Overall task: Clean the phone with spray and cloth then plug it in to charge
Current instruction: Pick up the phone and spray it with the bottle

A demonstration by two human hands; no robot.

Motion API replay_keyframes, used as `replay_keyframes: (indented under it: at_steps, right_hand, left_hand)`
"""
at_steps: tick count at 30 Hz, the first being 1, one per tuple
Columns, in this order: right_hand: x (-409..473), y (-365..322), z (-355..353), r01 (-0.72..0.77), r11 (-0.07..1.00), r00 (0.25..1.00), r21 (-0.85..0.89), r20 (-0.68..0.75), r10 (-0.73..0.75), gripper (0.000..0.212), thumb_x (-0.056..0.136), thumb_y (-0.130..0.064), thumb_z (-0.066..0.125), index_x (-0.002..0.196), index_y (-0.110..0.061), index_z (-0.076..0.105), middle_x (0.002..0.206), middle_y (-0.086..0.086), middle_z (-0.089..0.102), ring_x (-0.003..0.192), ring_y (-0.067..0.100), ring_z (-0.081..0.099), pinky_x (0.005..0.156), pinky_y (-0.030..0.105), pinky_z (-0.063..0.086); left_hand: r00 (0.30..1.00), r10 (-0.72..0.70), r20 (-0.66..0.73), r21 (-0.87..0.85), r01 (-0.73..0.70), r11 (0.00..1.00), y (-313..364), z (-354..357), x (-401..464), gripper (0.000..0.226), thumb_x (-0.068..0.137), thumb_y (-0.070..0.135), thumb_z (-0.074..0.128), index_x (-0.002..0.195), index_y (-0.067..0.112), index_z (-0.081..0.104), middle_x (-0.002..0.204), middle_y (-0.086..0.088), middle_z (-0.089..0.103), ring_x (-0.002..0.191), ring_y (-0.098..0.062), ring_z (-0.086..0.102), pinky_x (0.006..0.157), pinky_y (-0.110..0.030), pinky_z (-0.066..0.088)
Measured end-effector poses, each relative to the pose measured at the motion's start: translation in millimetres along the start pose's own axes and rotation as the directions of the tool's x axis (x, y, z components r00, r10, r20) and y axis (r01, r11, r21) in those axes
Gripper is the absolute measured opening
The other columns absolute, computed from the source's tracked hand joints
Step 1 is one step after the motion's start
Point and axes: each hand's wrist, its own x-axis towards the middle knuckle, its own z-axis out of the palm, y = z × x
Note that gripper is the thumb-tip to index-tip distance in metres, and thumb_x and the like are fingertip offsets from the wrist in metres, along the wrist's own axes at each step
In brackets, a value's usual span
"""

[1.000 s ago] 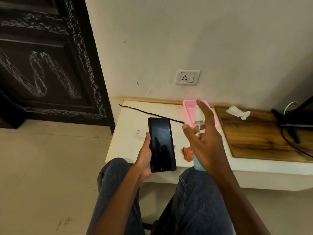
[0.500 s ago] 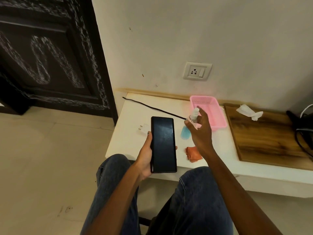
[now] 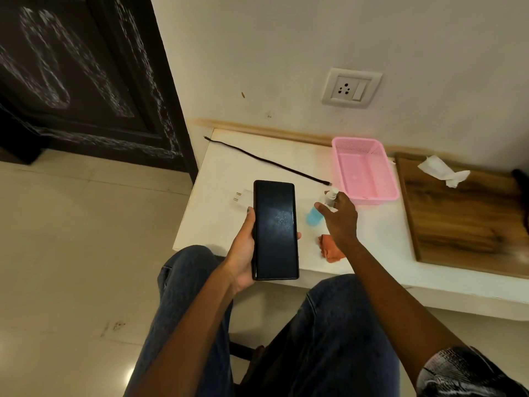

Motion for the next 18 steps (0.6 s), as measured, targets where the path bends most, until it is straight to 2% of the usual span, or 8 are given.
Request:
replay_keyframes:
  at_steps: [4, 8, 12, 15, 18]
  right_hand:
    - [4, 0, 2, 0.025, 0.999, 1.0, -0.023, 0.018, -0.024, 0.04, 0.085, -0.017, 0.067, 0.119, -0.001, 0.052, 0.118, 0.014, 0.06, 0.107, 0.026, 0.056, 0.086, 0.024, 0.043]
    - [4, 0, 2, 0.036, 0.999, 0.997, -0.036, 0.069, -0.033, 0.042, 0.085, -0.017, 0.066, 0.12, 0.0, 0.05, 0.118, 0.016, 0.059, 0.107, 0.028, 0.055, 0.088, 0.029, 0.046]
    - [4, 0, -1, 0.016, 0.998, 0.993, -0.067, 0.117, -0.008, 0.044, 0.085, -0.02, 0.066, 0.121, -0.002, 0.048, 0.118, 0.014, 0.058, 0.107, 0.027, 0.055, 0.088, 0.028, 0.045]
    - [5, 2, -3, -0.018, 0.996, 0.986, -0.089, 0.164, 0.032, 0.047, 0.086, -0.018, 0.065, 0.127, -0.004, 0.046, 0.125, 0.014, 0.056, 0.112, 0.028, 0.054, 0.096, 0.033, 0.044]
    - [6, 4, -10, -0.043, 0.991, 0.972, -0.125, 0.226, 0.071, 0.053, 0.085, -0.014, 0.067, 0.131, -0.005, 0.043, 0.133, 0.014, 0.05, 0.119, 0.029, 0.049, 0.104, 0.04, 0.041]
  left_hand:
    - [1.0, -0.005, -0.01, 0.0, 0.005, 1.0, 1, 2, 4, 0.068, 0.092, 0.067, 0.026, 0.124, 0.019, 0.063, 0.12, -0.017, 0.066, 0.111, -0.032, 0.061, 0.106, -0.054, 0.039]
    - [1.0, -0.001, -0.021, -0.003, 0.001, 1.0, 3, 4, 4, 0.067, 0.092, 0.067, 0.026, 0.113, 0.021, 0.07, 0.116, -0.015, 0.068, 0.108, -0.032, 0.062, 0.104, -0.054, 0.04]
    - [1.0, 0.0, -0.012, -0.011, 0.0, 1.0, 2, 7, 1, 0.067, 0.092, 0.067, 0.027, 0.118, 0.02, 0.066, 0.118, -0.015, 0.066, 0.113, -0.032, 0.059, 0.106, -0.055, 0.037]
    - [1.0, 0.001, -0.006, -0.016, -0.001, 1.0, 2, 9, -1, 0.067, 0.093, 0.066, 0.027, 0.113, 0.02, 0.07, 0.115, -0.015, 0.067, 0.112, -0.032, 0.06, 0.106, -0.054, 0.038]
    - [1.0, 0.004, 0.007, -0.014, -0.003, 1.0, 1, 10, -4, 0.067, 0.092, 0.066, 0.027, 0.115, 0.019, 0.069, 0.116, -0.015, 0.067, 0.11, -0.031, 0.061, 0.105, -0.053, 0.04]
